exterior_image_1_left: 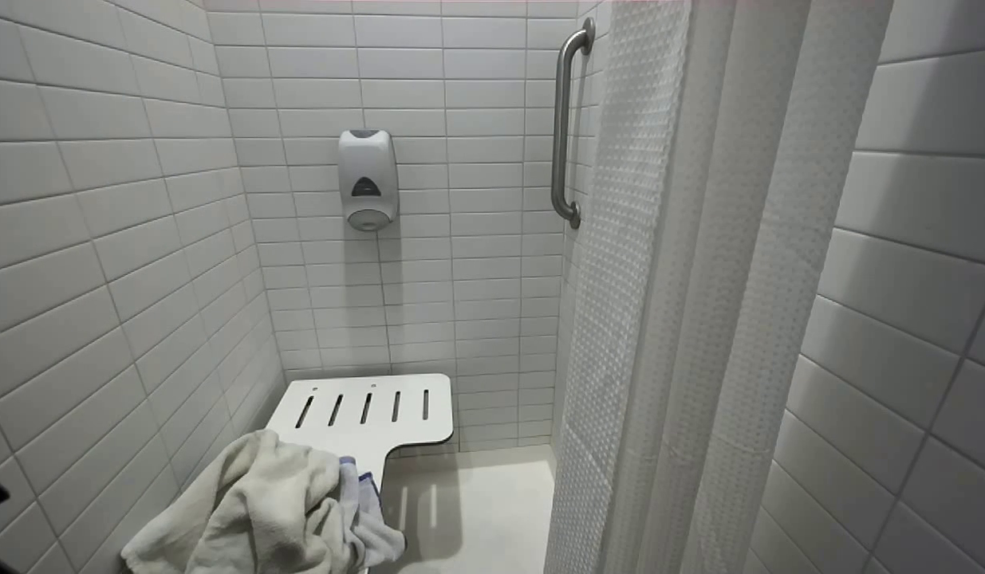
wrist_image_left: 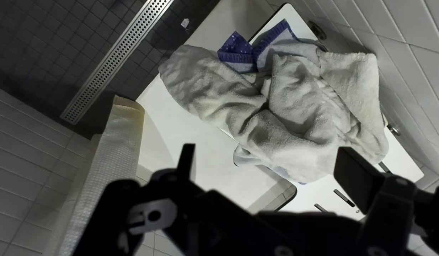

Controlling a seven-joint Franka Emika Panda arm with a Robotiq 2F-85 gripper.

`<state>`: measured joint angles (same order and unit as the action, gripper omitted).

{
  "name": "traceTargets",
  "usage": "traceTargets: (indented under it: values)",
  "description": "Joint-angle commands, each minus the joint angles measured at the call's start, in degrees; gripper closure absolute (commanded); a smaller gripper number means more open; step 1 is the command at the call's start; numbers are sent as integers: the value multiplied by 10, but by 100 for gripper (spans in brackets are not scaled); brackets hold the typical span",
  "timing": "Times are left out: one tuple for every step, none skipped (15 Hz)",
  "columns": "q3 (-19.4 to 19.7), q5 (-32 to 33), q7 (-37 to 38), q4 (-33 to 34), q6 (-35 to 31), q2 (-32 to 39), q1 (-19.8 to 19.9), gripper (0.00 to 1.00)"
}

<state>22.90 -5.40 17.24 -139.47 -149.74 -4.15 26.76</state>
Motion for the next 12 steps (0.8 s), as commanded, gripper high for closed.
traceTargets:
  values:
    - [4, -1, -2, 0, 0, -2, -5, 0]
    - [4, -1, -2, 0, 0, -6, -5, 0]
    - [4, -1, -2, 0, 0, -9, -5, 0]
    - [2, -3, -8, 4, -8, -5, -7, 0]
    - [1, -3, -15, 19, -10, 12, -10, 0]
    - [1, -8, -18, 33, -7, 28, -13, 0]
    - [0, -13, -22, 58, 7, 51, -16, 0]
    - [0, -21, -29, 80, 17, 73, -19, 0]
    - [0, -27, -32, 102, 24, 93, -22, 0]
    - [-2, -36, -42, 130, 38, 119, -24, 0]
    - [-4, -45, -51, 154, 47, 140, -24, 0]
    - [-6, -51, -56, 182, 59, 165, -23, 0]
